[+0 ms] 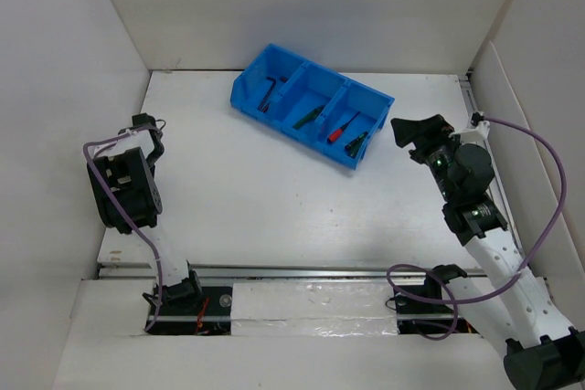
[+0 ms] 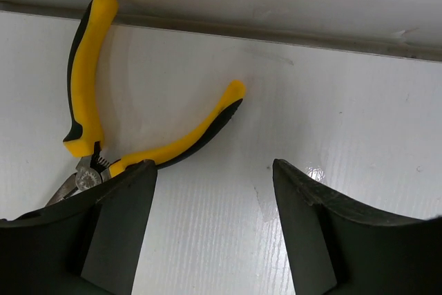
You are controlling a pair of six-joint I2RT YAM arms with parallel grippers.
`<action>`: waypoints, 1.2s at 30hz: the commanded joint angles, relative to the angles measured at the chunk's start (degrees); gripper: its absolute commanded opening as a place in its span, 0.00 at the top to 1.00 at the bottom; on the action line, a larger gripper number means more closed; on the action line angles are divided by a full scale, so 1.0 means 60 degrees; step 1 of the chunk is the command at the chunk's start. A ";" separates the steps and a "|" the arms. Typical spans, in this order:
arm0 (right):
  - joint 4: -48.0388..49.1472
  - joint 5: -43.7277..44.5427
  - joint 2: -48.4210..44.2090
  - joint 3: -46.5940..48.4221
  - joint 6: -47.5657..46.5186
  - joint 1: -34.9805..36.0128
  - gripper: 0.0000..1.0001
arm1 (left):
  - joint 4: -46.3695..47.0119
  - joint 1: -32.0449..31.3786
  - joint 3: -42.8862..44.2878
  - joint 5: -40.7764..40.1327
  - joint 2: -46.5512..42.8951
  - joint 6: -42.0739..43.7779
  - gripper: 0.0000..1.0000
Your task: Sort the tools into containers
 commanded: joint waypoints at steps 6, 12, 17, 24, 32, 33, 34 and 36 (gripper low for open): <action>0.0542 0.0489 -0.0150 0.0295 -0.0183 0.0077 0.13 | -0.0240 0.0171 0.0233 -0.0115 -0.0171 -0.0109 0.36; 0.0761 0.0357 0.0099 0.0266 -0.0183 0.0077 0.13 | -0.0151 0.0055 0.0378 0.0106 -0.0551 0.0404 0.35; 0.0777 0.0357 0.0231 0.0294 -0.0183 0.0077 0.13 | -0.0869 -0.0064 0.0877 -0.0099 -0.0844 0.0125 0.34; 0.0747 0.0518 0.0026 0.0207 -0.0154 0.0077 0.13 | -0.0635 0.0141 0.0571 0.0151 -0.1211 0.0536 0.34; 0.0748 0.0401 0.0114 0.0266 -0.0168 0.0165 0.13 | -0.0576 0.0141 0.0277 0.0048 -0.1065 0.0317 0.32; 0.0704 0.0401 0.0070 0.0295 -0.0154 0.0165 0.13 | -0.0562 0.0141 0.0306 0.0034 -0.0963 0.0316 0.32; 0.0674 0.0430 0.0026 0.0266 -0.0154 0.0165 0.13 | -0.0605 0.0141 0.0350 -0.0039 -0.0889 0.0287 0.32; 0.0689 0.0445 -0.0105 0.0236 -0.0154 0.0165 0.13 | -0.0926 0.0141 0.0525 -0.0229 -0.0524 0.0083 0.31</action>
